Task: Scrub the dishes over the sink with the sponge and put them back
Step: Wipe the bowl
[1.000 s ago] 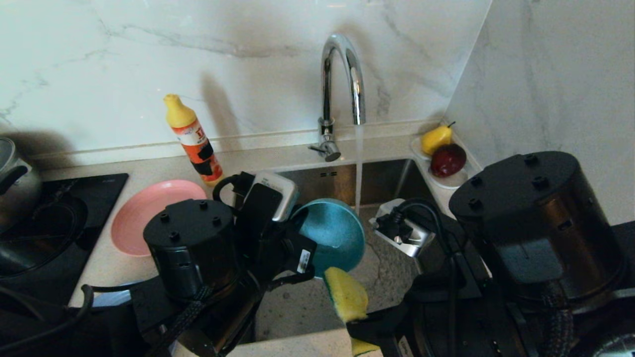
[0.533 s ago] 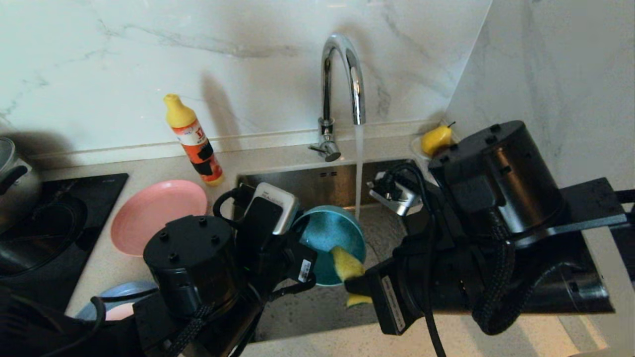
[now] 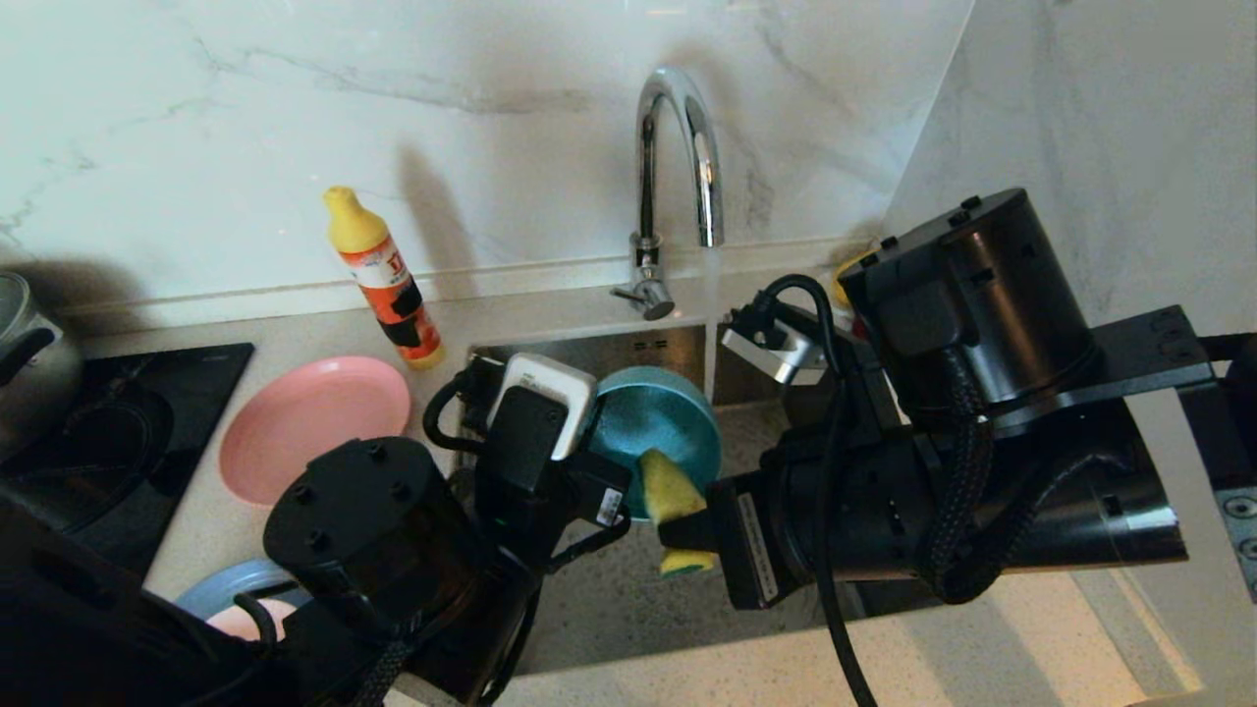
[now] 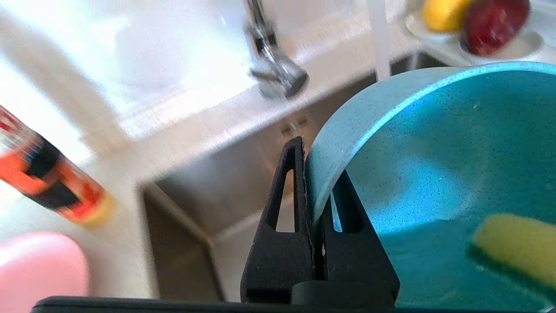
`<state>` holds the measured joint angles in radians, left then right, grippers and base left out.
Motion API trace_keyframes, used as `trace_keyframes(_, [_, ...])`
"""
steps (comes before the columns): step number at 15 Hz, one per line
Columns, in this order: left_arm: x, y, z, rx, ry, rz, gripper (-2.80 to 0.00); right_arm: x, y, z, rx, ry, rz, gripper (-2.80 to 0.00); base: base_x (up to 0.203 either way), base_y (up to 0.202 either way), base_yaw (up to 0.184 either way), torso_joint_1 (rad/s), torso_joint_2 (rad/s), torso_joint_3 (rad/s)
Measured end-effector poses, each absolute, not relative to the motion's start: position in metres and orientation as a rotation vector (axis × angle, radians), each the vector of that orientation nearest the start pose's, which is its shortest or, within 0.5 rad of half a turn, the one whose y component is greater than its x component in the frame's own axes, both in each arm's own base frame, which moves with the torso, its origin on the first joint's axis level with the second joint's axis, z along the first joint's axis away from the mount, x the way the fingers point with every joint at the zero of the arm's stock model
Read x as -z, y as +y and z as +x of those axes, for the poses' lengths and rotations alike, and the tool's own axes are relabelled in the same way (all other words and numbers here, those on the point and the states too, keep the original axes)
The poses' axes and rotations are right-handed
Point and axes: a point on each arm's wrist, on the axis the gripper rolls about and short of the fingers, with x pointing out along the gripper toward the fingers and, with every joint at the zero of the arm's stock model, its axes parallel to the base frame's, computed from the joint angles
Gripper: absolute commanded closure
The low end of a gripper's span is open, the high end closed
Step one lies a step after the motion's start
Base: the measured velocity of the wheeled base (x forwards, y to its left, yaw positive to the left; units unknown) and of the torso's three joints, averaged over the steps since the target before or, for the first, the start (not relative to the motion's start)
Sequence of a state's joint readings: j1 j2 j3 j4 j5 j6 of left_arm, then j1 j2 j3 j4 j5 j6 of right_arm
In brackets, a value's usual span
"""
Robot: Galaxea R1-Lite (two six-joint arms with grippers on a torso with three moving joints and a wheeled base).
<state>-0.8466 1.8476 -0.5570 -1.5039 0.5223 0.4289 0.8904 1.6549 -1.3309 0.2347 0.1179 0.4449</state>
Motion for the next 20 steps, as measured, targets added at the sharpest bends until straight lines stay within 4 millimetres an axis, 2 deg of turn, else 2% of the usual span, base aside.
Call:
trace_keyframes(5, [-0.159,-0.217,0.206,0.285,-0.231,0.299,0.00,-0.257,0.243,0.194,-0.836,0.747,0.179,0.00,0.000,0.000,0.000,0.000,0.00,0.000])
trace_keyframes(9, [-0.153,-0.215,0.203,0.296,-0.212,0.313,0.00,-0.255,0.242,0.208,-0.814,0.754,0.191,0.00,0.000,0.000,0.000,0.000,0.00,0.000])
trace_keyframes(20, [-0.156,-0.216,0.190,0.327,-0.218,0.316,0.00,-0.254,0.243,0.226,-0.783,0.731,0.193,0.00,0.000,0.000,0.000,0.000,0.00,0.000])
